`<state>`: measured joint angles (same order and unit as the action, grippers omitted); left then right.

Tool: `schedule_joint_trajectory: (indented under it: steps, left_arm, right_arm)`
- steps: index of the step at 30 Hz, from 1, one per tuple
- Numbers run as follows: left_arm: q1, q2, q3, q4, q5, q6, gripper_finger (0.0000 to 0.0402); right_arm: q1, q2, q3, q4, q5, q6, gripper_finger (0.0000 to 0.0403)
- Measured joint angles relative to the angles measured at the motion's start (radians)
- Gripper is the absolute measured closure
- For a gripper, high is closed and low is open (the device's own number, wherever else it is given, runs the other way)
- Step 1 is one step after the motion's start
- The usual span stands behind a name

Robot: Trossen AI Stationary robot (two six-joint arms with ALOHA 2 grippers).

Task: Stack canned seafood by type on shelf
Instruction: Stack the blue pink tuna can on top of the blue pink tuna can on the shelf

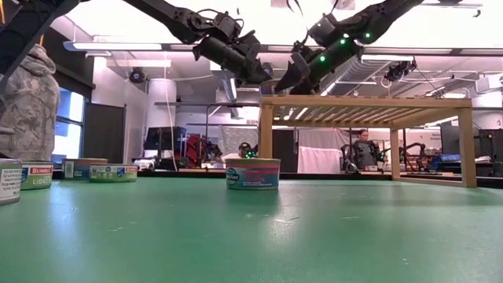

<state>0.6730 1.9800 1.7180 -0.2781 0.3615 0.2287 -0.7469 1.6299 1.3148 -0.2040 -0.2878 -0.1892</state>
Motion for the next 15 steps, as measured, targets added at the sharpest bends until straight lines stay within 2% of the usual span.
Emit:
schedule_joint_trajectory:
  steps: [15]
  left_arm:
    - [0.001,0.000,0.000,0.005,-0.002,0.000,0.0401]
  right_arm:
    - [0.000,-0.023,-0.002,-0.084,0.027,-0.082,0.0009]
